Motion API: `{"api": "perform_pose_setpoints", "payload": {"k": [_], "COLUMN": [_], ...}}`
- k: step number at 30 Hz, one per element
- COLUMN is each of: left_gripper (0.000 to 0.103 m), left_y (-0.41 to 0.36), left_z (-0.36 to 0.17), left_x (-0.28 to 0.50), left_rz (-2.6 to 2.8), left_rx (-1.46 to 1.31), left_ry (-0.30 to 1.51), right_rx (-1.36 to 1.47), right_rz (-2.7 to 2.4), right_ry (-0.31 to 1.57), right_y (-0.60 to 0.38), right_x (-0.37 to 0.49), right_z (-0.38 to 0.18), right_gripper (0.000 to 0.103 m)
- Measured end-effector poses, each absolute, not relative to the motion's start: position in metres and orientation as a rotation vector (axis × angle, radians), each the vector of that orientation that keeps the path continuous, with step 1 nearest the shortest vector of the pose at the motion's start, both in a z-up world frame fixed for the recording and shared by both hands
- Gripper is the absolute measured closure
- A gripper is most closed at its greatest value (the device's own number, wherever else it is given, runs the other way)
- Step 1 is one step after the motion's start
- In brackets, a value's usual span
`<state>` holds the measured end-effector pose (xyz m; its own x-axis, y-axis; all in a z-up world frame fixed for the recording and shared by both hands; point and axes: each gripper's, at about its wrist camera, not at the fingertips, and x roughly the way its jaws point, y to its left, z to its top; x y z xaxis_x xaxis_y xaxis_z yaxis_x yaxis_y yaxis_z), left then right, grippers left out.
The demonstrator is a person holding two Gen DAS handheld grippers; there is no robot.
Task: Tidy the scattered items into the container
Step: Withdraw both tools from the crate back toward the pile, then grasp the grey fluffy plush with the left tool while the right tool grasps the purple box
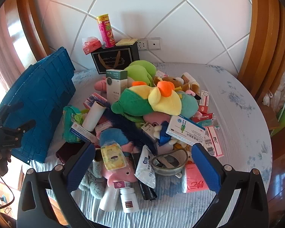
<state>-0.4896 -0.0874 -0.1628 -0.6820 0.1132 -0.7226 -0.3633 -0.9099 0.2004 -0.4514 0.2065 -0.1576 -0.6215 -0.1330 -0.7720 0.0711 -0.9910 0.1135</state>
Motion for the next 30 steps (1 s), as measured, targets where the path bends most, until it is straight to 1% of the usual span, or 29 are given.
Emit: {"api": "perform_pose_setpoints", "payload": {"k": [9, 15, 21, 25, 30], "left_gripper": [0.001, 0.001, 0.001, 0.001, 0.001], "left_y": [-0.028, -0.018, -0.015, -0.022, -0.027], "left_z": [-0.225, -0.268, -0.311, -0.323, -0.343], "left_x": [-0.481, -0.484, -0.483, -0.477, -0.473], "left_rz": [2.474, 2.418, 2.315, 2.268, 2.24], "left_rx": [-1.147, -1.208, -1.266, -1.321, -1.442], "left_ry": [0.611, 0.614, 0.714, 0.644, 0.418], "right_rx": [1.384, 1.465, 1.519, 1.541, 1.58], "right_rz": [-2.683, -2.637, -2.609, -2.589, -2.575], "right_ry": [-0.084, -0.112, -0.135, -0.145, -0.162], "right_y": [0.234, 0.249, 0.251, 0.247, 0.245], "right_x": [-0.443, -0.441, -0.437, -0.434, -0.433], "right_z": [-0.192, -0.219, -0.239, -0.25, -0.264], "right_gripper": [0.0, 0.0, 0.0, 0.0, 0.0]}}
